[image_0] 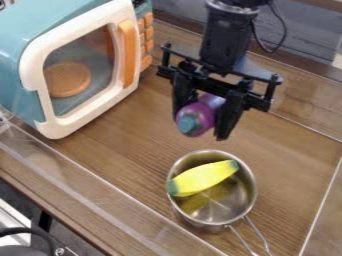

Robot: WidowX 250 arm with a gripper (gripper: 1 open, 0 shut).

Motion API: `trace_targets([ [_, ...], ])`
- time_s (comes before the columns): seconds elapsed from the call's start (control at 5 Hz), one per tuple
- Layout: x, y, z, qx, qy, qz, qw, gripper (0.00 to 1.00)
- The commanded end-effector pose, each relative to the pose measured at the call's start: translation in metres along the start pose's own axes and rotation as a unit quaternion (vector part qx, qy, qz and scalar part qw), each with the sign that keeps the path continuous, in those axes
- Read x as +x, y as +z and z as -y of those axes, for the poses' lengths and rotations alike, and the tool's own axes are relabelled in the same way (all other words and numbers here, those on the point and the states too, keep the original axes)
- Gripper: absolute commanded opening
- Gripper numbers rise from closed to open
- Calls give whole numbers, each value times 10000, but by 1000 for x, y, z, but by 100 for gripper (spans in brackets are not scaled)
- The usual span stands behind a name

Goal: Remove the eggplant from inside the silver pot and put it on the table

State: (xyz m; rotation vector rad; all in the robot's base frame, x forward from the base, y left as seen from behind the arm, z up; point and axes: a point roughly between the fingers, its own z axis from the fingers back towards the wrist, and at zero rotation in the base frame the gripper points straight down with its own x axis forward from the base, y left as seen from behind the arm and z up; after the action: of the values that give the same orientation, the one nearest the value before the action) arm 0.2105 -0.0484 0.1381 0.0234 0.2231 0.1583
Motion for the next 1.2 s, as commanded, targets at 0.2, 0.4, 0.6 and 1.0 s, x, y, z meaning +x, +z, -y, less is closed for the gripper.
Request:
trace_targets([
  [0.2,-6,5,7,-143,-12,266,9995,0],
  [0.4,-5,5,11,-176,7,300,9994,0],
  [0.6,-8,5,-4,-114,-93,325,9994,0],
  [1.0,-9,-1,-63,-84,-181,403,9990,0],
])
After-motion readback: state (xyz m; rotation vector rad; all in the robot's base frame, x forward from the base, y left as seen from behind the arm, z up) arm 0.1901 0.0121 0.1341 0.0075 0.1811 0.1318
